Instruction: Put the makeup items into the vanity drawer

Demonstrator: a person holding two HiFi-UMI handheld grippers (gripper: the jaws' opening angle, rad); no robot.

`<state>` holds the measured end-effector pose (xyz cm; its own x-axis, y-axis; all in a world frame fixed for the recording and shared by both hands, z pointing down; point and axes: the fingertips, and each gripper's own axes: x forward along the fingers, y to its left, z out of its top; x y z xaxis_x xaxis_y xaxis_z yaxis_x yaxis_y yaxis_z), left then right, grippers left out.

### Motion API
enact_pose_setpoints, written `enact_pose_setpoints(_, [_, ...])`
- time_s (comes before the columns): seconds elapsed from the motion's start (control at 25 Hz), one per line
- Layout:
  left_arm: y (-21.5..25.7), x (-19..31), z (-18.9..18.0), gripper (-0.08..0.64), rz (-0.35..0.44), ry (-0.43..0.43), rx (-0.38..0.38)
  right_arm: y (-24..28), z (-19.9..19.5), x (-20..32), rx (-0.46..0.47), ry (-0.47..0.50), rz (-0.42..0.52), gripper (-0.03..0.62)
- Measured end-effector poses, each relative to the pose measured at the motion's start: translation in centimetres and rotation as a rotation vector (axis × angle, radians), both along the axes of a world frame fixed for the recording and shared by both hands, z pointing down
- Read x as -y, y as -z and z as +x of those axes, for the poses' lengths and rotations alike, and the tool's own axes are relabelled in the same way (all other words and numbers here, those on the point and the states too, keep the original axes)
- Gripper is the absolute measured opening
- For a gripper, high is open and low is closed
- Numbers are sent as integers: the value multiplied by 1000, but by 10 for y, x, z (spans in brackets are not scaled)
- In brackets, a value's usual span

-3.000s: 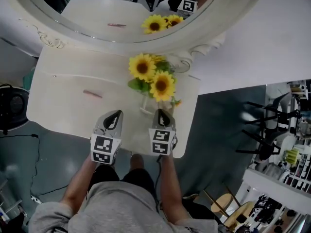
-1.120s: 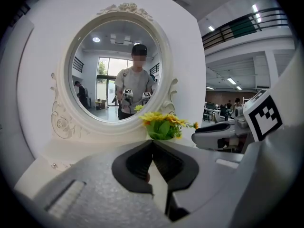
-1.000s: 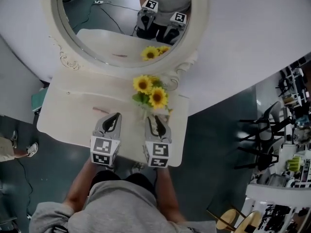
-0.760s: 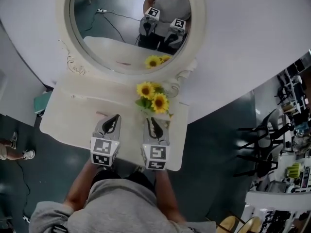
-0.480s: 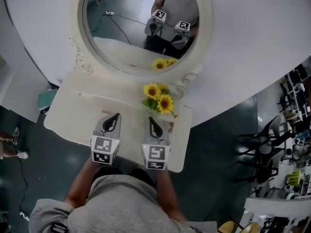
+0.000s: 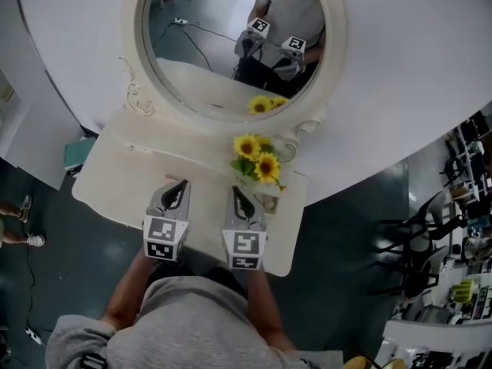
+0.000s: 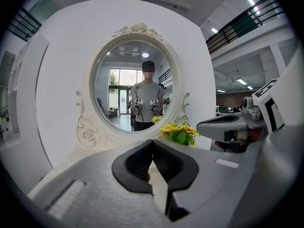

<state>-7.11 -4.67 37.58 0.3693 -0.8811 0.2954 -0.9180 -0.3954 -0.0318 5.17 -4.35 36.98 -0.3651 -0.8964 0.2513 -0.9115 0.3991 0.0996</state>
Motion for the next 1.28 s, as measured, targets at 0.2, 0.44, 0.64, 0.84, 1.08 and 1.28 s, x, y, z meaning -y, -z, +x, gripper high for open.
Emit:
enact_pose_setpoints(0.2, [-5, 2, -16, 11, -14, 46, -2, -5, -16, 8, -1, 48, -13, 6])
enact_pose_setpoints(0.44, [-19, -1, -60, 11, -45, 156, -2, -21, -64, 19, -7, 168, -47, 6])
enact_pose_setpoints(0.64, [-36, -9, -100, 11, -89, 262, -17, -44, -112, 24, -38, 283, -92, 6])
enact_pose_setpoints(0.84, [-66, -8, -124, 11, -146, 324, -35, -80, -137, 37, -80, 353, -152, 6])
enact_pose_setpoints(1.08, [-111, 6, -132, 11, -208, 354, -45, -136, -144, 62, -120, 387, -229, 6])
enact_pose_setpoints(1.28, [-142, 7, -133, 11, -268, 391, -65, -178, -146, 73, -143, 426, -299, 6])
